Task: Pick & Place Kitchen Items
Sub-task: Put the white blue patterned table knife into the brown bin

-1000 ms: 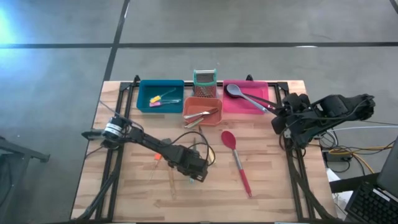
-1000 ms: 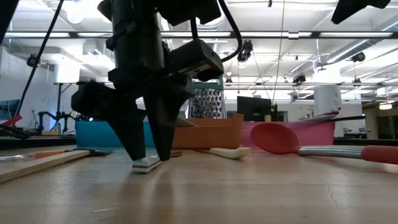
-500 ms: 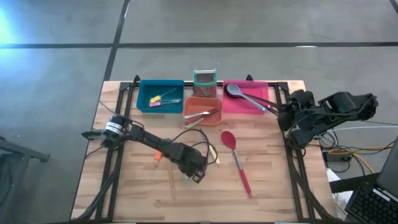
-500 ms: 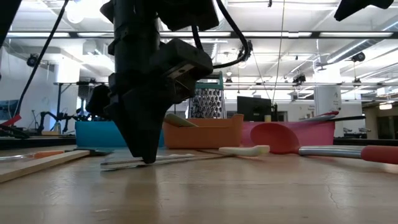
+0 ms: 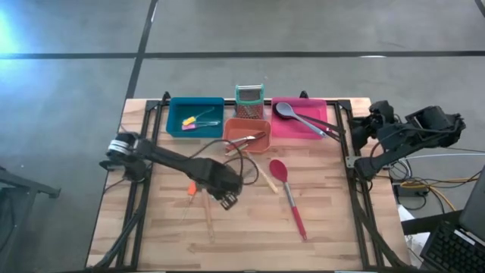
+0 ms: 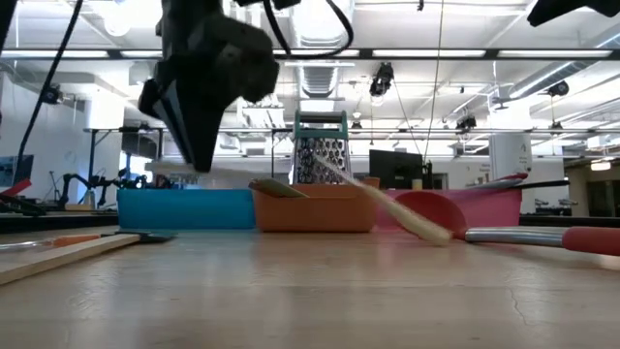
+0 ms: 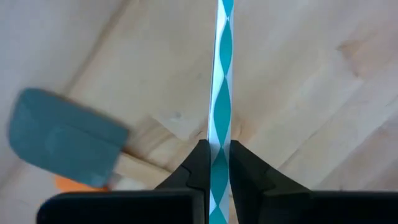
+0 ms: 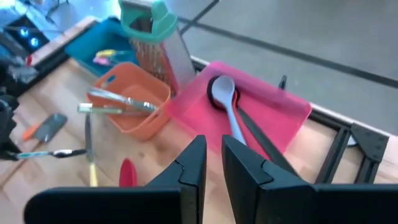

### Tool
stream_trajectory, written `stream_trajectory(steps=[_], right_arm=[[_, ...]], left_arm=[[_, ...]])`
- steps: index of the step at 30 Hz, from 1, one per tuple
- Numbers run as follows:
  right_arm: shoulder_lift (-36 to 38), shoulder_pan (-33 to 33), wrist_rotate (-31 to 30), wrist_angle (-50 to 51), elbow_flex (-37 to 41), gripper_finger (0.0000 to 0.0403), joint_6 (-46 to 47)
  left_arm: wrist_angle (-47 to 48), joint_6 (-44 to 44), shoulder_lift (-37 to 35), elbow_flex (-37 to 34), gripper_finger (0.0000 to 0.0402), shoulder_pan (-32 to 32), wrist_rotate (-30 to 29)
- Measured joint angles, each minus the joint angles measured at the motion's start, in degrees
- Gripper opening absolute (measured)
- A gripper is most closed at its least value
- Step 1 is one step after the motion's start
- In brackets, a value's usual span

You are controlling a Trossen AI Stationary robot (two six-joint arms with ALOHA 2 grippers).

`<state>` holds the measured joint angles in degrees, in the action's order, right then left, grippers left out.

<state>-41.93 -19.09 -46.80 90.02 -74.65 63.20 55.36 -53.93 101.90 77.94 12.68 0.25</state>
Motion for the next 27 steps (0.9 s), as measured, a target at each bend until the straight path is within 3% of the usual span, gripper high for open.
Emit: stream_trajectory(steps=[9, 13, 20, 27], right_arm=[[0.6, 0.0, -1.4, 0.0, 0.0, 0.0047, 0.1], [0.3, 0.0, -1.4, -0.2, 0.2, 0.0047, 1.1], [-0.8, 0.0, -1.4, -0.5, 0.3, 0.0047, 1.3], [-2.6, 0.0, -1.4, -0.7, 0.3, 0.0047, 1.3]], left_arm=[[9.1, 6.0, -10.0, -0.5, 0.0035, -3.9, -1.3], [15.7, 13.2, -12.2, -0.1, 0.0035, -7.5, -2.8], [20.3, 27.3, -12.1, 1.5, 0.0035, -15.3, -2.8], [21.9, 35.1, -11.9, 4.3, 0.0035, -23.6, -2.4]])
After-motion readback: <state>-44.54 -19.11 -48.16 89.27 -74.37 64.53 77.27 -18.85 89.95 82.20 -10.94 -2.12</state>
